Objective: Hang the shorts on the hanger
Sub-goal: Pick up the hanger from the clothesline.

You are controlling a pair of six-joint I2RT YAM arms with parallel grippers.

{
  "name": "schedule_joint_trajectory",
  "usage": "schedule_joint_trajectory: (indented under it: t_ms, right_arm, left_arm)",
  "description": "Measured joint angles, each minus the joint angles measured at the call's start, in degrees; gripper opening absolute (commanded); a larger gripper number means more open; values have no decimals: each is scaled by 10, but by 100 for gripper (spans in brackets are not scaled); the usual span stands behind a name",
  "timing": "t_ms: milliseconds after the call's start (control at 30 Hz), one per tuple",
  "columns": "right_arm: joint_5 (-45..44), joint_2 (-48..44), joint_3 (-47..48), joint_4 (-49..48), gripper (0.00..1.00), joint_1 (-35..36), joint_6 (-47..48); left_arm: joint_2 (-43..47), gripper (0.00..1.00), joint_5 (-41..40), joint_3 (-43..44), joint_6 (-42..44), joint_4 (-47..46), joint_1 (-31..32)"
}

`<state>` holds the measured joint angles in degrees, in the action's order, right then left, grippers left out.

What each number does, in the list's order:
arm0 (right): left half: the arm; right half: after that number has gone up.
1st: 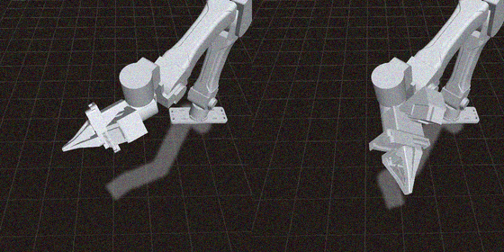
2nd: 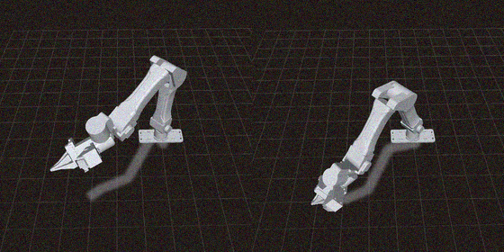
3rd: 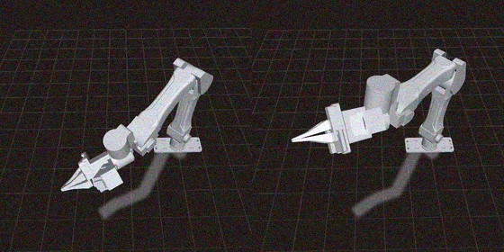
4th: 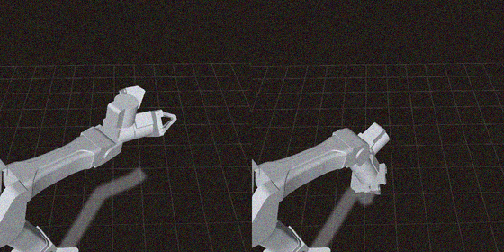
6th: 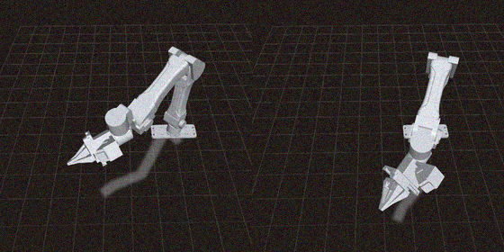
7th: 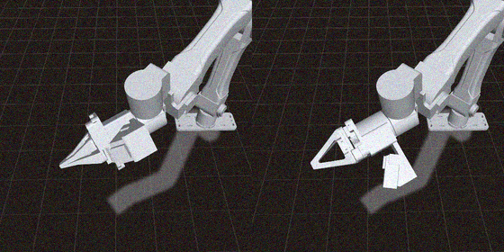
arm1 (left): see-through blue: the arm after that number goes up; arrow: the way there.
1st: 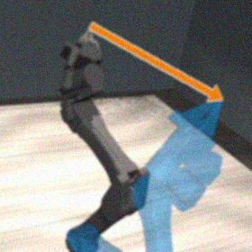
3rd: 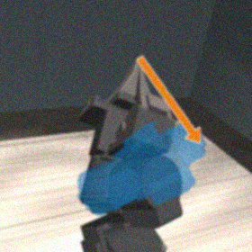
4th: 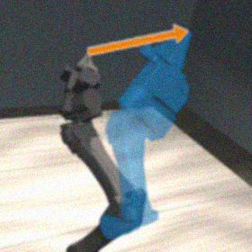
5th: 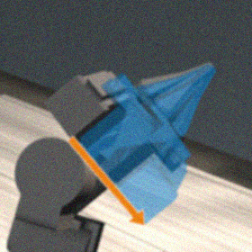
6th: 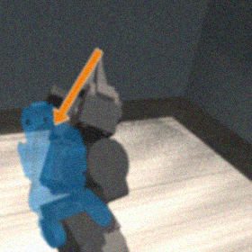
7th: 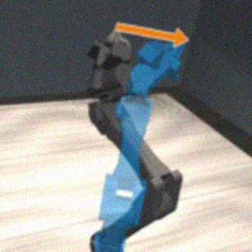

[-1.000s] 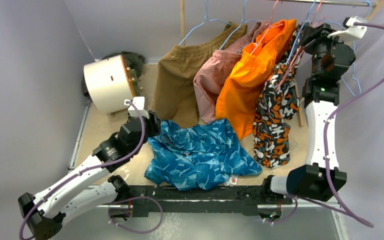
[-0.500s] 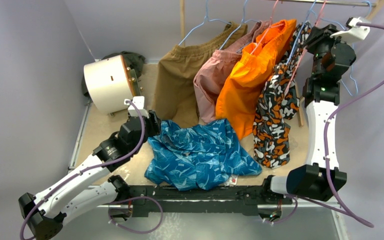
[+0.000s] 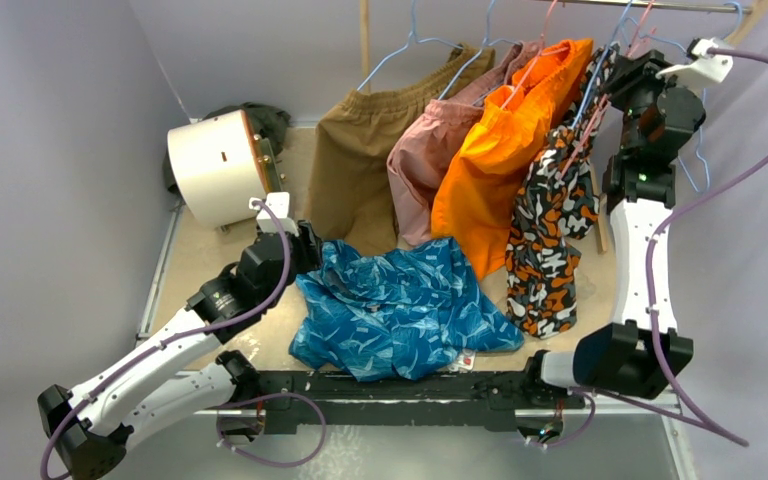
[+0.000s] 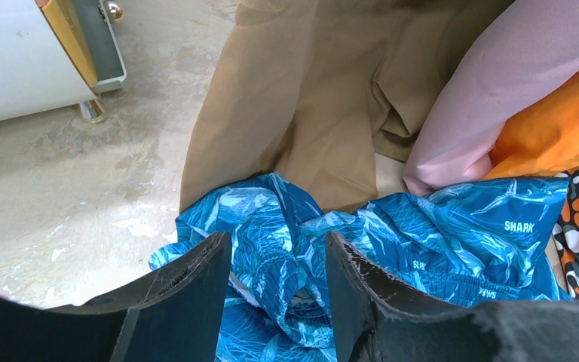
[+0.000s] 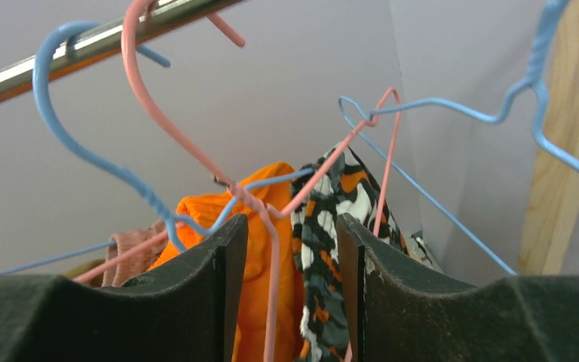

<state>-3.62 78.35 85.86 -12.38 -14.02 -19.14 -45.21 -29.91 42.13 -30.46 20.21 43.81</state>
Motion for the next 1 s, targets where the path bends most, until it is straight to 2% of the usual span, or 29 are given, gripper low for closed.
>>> schedule_joint_trajectory:
  t_ms: [167, 300, 567, 733, 833, 1000]
  right_arm:
    - [-12, -54, -55, -9, 53, 0, -5]
    - [1, -68, -53, -9, 54, 0, -5]
    - [23, -25, -12, 2, 57, 0, -5]
    - [32, 9, 19, 17, 56, 0, -9]
    - [31, 25, 37, 33, 51, 0, -14]
    - [22, 31, 42, 49, 32, 0, -16]
  left_arm:
    - [0, 48, 2, 0, -2, 0, -3]
    - [0, 48, 8, 0, -4, 0, -3]
    - [-1, 48, 10, 0, -4, 0, -3]
    - [0, 48, 10, 0, -4, 0, -3]
    - [0, 48, 10, 0, -4, 0, -3]
    - [0, 48, 10, 0, -4, 0, -3]
